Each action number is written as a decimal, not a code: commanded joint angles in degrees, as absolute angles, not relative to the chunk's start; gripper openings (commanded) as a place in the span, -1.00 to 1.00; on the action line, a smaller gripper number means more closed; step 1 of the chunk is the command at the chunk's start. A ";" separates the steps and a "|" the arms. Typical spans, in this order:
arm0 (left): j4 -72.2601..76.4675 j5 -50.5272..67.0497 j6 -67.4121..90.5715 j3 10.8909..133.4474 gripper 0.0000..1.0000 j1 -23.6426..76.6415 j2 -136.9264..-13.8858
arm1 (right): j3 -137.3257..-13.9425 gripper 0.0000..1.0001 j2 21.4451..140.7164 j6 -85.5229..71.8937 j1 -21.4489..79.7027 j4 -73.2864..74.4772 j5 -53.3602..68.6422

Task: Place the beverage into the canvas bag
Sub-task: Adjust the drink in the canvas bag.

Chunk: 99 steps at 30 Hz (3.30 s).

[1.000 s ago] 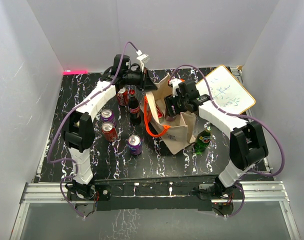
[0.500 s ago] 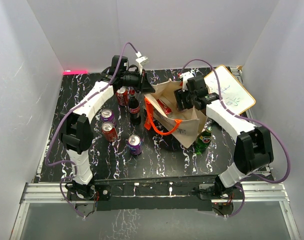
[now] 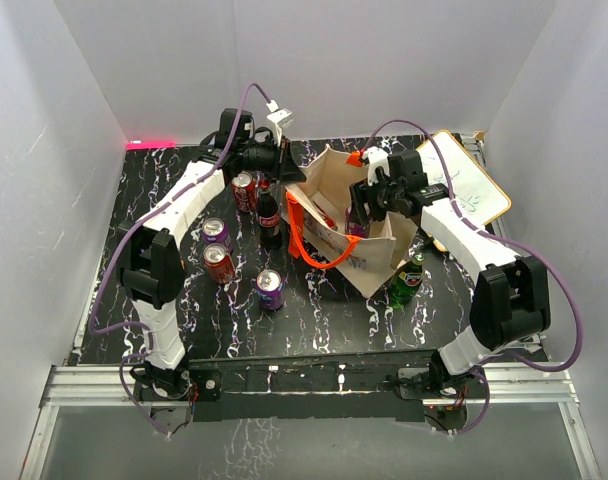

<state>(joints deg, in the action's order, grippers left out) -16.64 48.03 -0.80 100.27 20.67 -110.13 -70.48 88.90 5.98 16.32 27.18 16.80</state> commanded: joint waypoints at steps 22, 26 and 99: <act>-17.93 46.67 -3.61 105.64 0.24 20.13 -103.90 | -79.83 -0.85 81.33 11.32 16.14 39.46 20.24; -21.53 46.68 -7.67 109.51 0.24 20.46 -104.55 | -81.82 -0.84 81.15 11.82 16.12 40.08 20.38; -24.59 41.90 -8.32 103.75 0.24 24.16 -97.79 | -82.43 -0.84 95.01 18.99 20.38 39.25 27.12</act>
<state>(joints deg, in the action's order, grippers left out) -26.44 41.45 -10.68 104.73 24.38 -102.10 -83.05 95.48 18.17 20.25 45.71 21.17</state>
